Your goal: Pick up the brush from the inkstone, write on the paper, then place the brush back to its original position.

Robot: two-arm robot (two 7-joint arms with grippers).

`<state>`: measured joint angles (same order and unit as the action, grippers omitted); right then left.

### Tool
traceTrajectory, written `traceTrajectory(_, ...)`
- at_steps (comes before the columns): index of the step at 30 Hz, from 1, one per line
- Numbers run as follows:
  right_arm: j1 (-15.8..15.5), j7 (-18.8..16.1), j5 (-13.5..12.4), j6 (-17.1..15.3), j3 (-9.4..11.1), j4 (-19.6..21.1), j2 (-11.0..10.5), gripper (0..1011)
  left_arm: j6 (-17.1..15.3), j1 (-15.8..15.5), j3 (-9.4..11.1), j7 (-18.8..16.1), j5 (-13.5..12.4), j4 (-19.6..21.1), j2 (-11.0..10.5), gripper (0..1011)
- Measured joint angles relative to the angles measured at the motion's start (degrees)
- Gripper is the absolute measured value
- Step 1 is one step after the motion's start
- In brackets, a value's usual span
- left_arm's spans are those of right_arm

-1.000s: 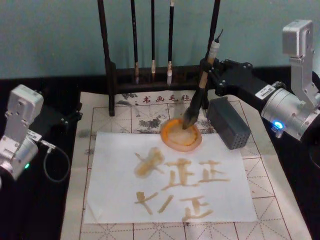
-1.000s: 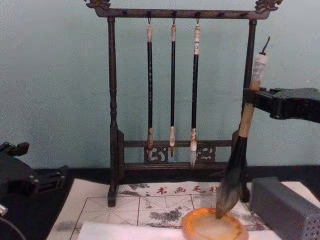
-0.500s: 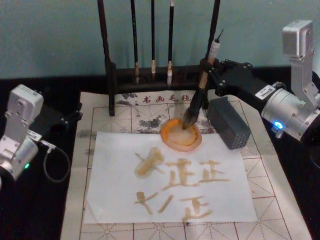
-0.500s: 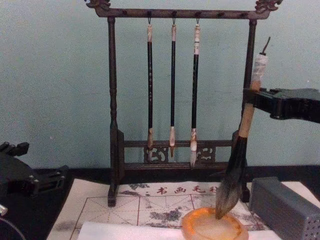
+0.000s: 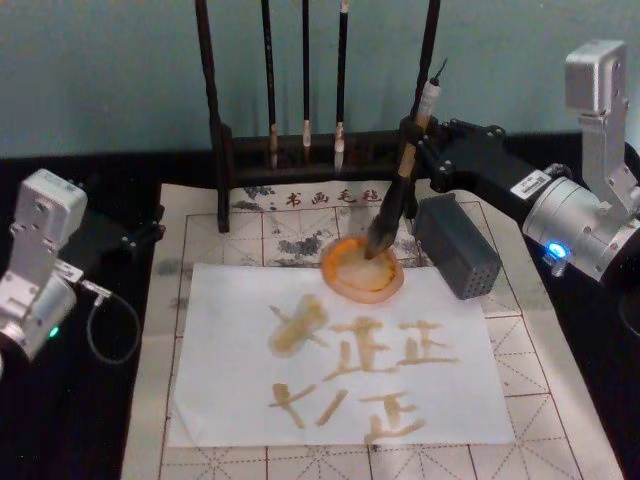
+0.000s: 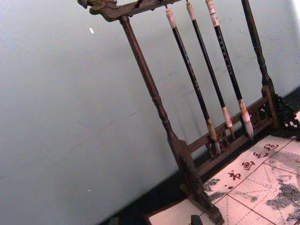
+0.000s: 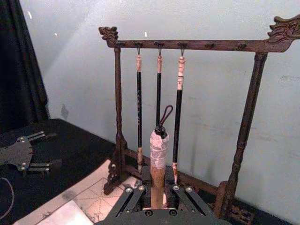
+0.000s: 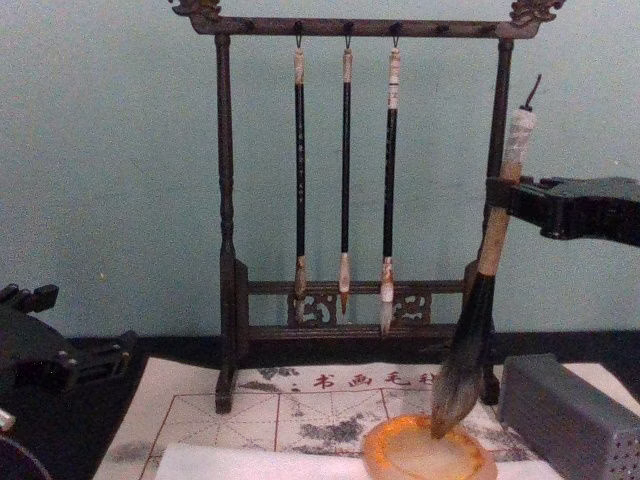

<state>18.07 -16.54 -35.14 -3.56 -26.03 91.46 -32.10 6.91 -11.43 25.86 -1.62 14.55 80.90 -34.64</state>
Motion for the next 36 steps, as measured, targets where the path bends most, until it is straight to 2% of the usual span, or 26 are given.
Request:
traceTrajectory(15,0.0,0.0,0.0,0.0,0.0,0.0,0.0,187,0.0,0.0,0.0,0.0,0.0,0.0,0.0,1001)
traceTrajectory(21,-1.0,-1.4,0.1,0.3,1.0,1.4,-0.2,187,0.0,0.0,0.0,0.0,0.0,0.0,0.0,1001)
traceTrajectory(27,-3.4,-3.4,0.1,1.1,2.4,4.3,-1.4,187,0.0,0.0,0.0,0.0,0.0,0.0,0.0,1001)
traceTrajectory(36,-9.2,-7.8,-0.4,3.1,5.1,9.7,-5.3,187,0.0,0.0,0.0,0.0,0.0,0.0,0.0,1001)
